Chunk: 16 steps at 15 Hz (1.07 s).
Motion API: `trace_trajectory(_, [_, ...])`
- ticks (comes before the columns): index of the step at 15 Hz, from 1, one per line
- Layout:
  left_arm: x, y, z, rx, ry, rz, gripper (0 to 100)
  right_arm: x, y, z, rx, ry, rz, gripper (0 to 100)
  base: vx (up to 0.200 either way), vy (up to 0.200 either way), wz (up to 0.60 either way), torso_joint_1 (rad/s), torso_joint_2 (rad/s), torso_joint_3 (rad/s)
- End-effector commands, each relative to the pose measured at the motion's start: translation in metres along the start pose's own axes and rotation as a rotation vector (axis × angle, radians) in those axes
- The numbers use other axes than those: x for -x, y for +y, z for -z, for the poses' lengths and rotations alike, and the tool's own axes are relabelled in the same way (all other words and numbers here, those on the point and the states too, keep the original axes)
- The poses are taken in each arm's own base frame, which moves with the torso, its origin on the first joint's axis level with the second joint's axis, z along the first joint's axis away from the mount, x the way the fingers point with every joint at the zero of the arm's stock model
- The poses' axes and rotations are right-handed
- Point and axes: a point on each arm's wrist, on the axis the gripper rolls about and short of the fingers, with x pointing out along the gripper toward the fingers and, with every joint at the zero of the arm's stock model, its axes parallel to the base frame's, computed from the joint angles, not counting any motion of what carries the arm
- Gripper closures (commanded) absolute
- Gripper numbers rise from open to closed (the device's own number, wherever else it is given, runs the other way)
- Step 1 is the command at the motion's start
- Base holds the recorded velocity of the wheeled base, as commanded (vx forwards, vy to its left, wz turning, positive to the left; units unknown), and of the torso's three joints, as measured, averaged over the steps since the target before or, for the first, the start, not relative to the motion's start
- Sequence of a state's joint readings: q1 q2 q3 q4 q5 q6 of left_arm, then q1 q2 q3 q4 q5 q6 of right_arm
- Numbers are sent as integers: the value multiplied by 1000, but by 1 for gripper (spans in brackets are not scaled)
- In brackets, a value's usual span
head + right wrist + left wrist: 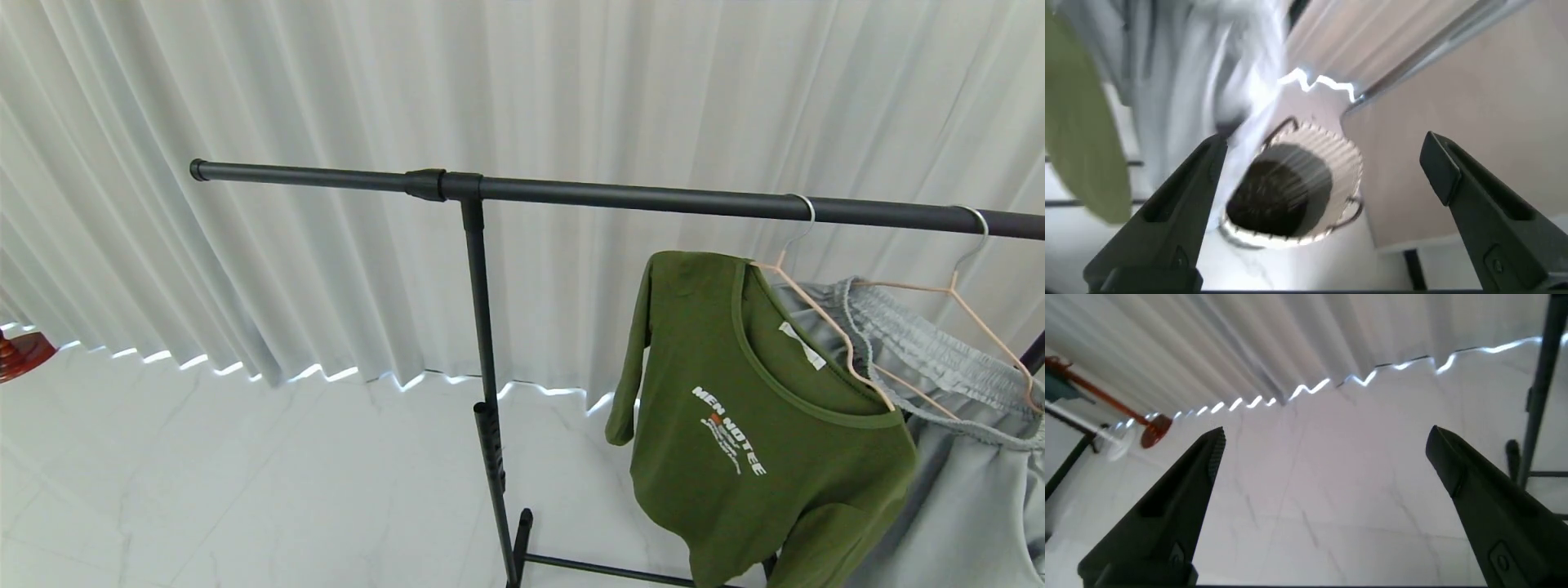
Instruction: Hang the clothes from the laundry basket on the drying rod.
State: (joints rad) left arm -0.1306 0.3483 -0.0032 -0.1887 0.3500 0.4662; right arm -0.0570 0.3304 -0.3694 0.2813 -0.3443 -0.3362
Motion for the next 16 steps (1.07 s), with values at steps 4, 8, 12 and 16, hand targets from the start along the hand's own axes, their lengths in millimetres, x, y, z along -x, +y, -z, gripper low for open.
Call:
trace_trajectory(4, [22,1,19,79,-47,-154,0,3,19,57,-123,-65,10,0,0,0,0,0,0,0])
trace_trajectory(8, [22,1,20,126,-48,-156,0,-1,22,61,-159,-71,14,0,0,0,0,0,0,0])
trace_trajectory(12, [21,2,21,288,-44,-219,0,-12,26,62,-293,-234,61,0,0,0,0,0,0,0])
trace_trajectory(16, [21,-1,20,446,-106,-67,0,-13,28,63,-282,-224,5,0,0,0,0,0,0,0])
